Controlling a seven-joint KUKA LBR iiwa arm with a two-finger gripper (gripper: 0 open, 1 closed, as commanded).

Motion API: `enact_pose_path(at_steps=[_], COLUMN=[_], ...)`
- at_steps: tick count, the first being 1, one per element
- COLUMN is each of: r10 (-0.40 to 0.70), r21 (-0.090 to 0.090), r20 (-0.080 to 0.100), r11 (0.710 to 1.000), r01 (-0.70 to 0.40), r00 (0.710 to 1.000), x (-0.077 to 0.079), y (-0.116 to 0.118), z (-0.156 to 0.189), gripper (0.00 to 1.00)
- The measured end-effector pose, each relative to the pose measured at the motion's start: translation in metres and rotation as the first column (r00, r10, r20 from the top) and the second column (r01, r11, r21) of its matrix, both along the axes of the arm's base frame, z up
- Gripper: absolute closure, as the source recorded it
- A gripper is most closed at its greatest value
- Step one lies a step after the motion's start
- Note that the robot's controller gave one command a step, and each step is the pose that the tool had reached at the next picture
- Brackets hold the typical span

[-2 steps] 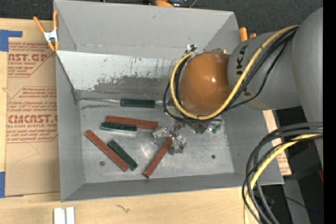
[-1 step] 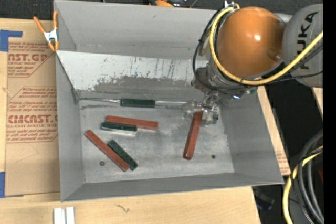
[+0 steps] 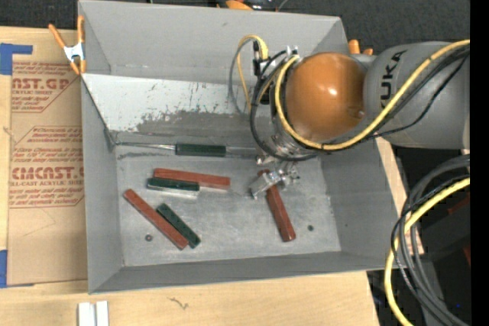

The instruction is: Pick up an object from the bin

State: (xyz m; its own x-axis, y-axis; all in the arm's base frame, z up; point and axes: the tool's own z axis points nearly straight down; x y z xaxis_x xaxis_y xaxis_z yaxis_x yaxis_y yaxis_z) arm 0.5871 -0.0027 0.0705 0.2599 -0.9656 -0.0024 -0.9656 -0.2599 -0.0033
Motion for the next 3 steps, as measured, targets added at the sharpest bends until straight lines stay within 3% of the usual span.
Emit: enact_pose_path(at_steps=[1, 3], r10=[0.216, 0.216], r21=[-0.003, 0.001], r20=[0.002, -0.003], r11=[0.976, 0.976], r01=[-0.216, -0.216], r00=[0.976, 0.976], x=[-0.0281, -0.0292], y=[-0.0159, -0.0152], z=[0.1432, 0.1394], gripper=[1.00, 1.00])
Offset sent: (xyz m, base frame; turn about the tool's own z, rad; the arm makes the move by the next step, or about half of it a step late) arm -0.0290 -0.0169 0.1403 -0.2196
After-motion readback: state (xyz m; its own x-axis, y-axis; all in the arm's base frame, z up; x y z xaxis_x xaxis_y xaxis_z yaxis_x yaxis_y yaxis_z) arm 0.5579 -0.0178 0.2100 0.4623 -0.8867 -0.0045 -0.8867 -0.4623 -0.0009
